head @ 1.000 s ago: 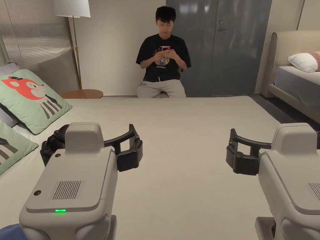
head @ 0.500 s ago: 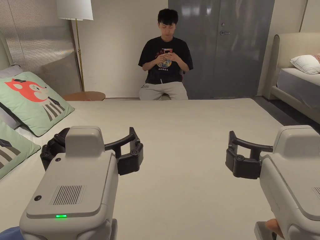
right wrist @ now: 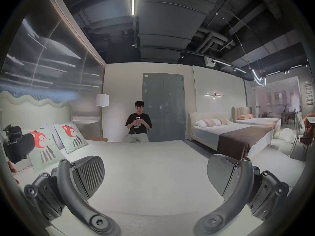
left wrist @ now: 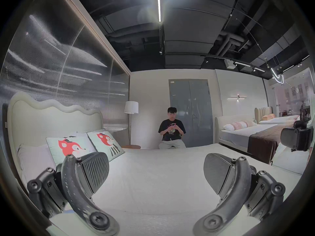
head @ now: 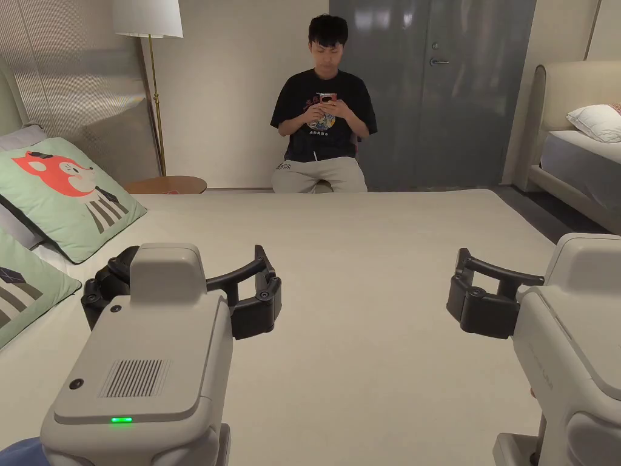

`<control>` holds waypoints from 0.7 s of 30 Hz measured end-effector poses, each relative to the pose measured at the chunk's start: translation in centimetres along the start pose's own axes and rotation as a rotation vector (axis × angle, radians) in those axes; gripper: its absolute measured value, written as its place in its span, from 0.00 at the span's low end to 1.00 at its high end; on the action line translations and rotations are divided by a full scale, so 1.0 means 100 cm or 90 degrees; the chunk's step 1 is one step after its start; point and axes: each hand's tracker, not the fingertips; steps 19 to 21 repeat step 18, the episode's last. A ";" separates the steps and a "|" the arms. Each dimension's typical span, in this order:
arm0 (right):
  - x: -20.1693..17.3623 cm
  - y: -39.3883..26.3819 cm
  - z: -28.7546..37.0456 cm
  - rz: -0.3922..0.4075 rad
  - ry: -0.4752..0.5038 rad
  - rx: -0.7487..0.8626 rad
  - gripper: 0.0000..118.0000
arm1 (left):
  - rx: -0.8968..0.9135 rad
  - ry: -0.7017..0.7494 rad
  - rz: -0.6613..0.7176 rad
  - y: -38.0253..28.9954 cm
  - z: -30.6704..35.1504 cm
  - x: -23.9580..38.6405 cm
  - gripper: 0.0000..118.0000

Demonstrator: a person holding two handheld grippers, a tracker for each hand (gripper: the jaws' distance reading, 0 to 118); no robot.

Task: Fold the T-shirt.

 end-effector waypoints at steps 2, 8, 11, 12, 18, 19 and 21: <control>-0.002 -0.002 -0.001 0.007 -0.013 -0.005 1.00 | -0.002 -0.002 0.001 0.000 0.000 0.000 0.94; -0.004 -0.001 -0.001 0.046 -0.007 -0.014 1.00 | -0.001 0.000 0.001 0.001 0.001 0.000 0.94; -0.003 -0.001 -0.001 0.032 -0.001 -0.009 1.00 | 0.000 -0.001 0.000 0.001 0.002 0.000 0.94; -0.002 0.000 -0.001 0.026 0.001 -0.011 1.00 | 0.001 -0.002 -0.001 0.001 0.002 0.000 0.94; -0.002 -0.001 -0.001 0.032 -0.004 -0.011 1.00 | -0.004 0.000 0.000 0.001 0.001 0.000 0.94; -0.002 -0.001 -0.001 0.032 -0.004 -0.011 1.00 | -0.004 0.000 0.000 0.001 0.001 0.000 0.94; -0.002 -0.001 -0.001 0.032 -0.004 -0.011 1.00 | -0.004 0.000 0.000 0.001 0.001 0.000 0.94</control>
